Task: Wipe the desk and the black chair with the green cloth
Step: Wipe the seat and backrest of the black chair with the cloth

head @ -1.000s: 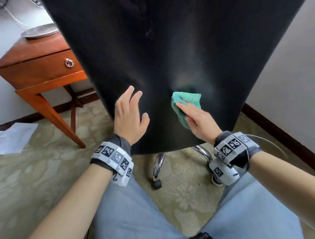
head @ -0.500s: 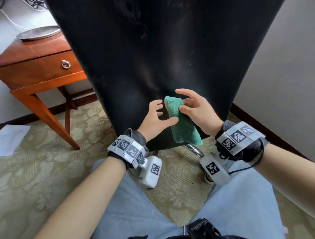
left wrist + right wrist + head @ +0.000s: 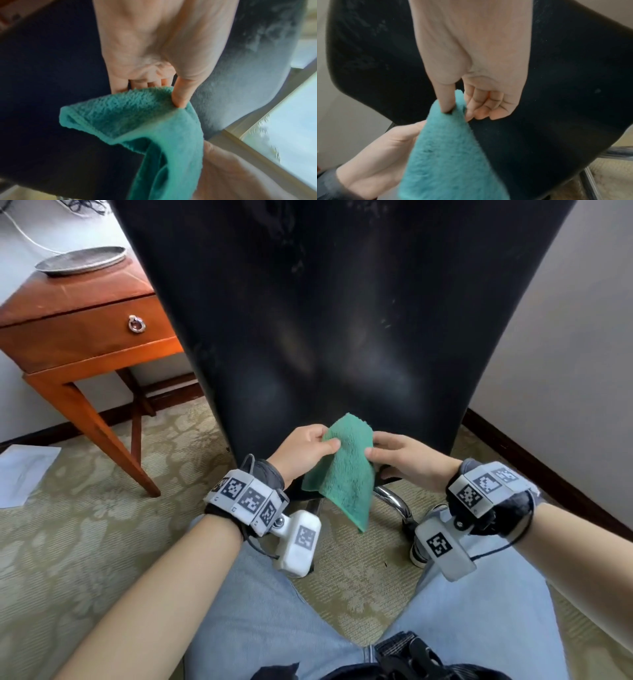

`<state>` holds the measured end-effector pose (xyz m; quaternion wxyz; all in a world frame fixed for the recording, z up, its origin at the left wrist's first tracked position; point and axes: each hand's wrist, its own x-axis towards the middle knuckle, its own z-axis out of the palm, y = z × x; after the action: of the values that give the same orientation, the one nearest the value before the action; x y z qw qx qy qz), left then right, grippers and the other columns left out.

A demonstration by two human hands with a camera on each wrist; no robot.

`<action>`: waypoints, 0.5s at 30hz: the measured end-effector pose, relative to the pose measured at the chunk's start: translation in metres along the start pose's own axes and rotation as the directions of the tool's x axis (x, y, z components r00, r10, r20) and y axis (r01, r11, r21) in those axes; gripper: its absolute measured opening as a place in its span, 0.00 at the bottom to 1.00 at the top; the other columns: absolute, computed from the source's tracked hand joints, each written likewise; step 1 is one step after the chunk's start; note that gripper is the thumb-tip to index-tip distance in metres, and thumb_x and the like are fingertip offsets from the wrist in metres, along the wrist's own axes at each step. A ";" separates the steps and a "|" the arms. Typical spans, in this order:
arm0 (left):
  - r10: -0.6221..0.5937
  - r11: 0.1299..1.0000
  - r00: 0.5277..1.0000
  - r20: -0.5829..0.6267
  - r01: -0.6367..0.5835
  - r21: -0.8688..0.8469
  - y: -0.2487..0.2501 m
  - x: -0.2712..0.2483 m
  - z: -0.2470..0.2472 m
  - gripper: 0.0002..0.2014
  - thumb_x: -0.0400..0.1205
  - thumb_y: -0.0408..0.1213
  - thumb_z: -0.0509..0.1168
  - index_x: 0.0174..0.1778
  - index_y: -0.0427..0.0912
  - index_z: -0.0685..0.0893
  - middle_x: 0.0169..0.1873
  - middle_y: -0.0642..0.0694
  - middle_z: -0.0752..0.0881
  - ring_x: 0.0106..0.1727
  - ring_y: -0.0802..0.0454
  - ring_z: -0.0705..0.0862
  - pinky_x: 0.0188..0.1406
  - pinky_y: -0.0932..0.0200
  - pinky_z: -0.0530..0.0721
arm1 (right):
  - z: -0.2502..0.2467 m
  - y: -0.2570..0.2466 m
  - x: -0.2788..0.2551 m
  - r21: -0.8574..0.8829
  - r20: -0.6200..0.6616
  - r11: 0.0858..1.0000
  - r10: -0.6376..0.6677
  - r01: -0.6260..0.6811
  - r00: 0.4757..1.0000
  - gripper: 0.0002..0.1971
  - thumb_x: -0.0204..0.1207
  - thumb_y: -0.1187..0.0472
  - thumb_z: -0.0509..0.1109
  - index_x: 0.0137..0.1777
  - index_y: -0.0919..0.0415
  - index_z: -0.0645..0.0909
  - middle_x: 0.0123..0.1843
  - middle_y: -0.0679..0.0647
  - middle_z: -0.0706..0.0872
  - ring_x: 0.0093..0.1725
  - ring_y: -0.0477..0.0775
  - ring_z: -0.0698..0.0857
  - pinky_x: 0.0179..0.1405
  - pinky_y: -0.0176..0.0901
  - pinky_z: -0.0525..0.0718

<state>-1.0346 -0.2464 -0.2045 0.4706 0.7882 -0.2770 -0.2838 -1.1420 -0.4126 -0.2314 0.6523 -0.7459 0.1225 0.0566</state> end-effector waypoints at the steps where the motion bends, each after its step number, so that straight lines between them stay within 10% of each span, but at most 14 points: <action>1: 0.001 0.997 1.000 -0.006 -0.001 0.078 -0.004 0.000 0.000 0.06 0.83 0.35 0.64 0.48 0.37 0.83 0.50 0.40 0.88 0.51 0.48 0.85 0.58 0.49 0.81 | 0.003 0.004 0.002 -0.028 -0.025 1.000 0.003 -0.004 1.000 0.11 0.81 0.61 0.66 0.62 0.58 0.80 0.53 0.57 0.87 0.52 0.57 0.84 0.60 0.56 0.81; 6: -0.029 0.983 0.997 -0.073 0.042 0.179 -0.020 0.000 0.001 0.09 0.82 0.37 0.66 0.50 0.33 0.83 0.51 0.38 0.88 0.50 0.45 0.86 0.57 0.47 0.80 | 0.017 0.009 0.010 0.047 -0.190 0.999 0.007 0.002 0.982 0.04 0.80 0.69 0.67 0.52 0.63 0.81 0.48 0.57 0.87 0.46 0.53 0.88 0.46 0.45 0.89; 15: -0.222 0.954 0.905 -0.362 0.125 -0.272 -0.031 -0.001 0.000 0.04 0.81 0.38 0.64 0.44 0.44 0.76 0.50 0.41 0.84 0.55 0.43 0.84 0.57 0.41 0.84 | 0.028 -0.007 0.032 0.097 -0.307 0.995 -0.005 0.037 0.952 0.14 0.79 0.66 0.66 0.62 0.57 0.74 0.51 0.55 0.85 0.48 0.52 0.85 0.51 0.46 0.85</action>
<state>-1.0300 -0.2339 -0.2321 0.5813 0.7870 -0.0697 -0.1945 -1.1069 -0.3880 -0.2369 0.6630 -0.7127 0.2170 -0.0731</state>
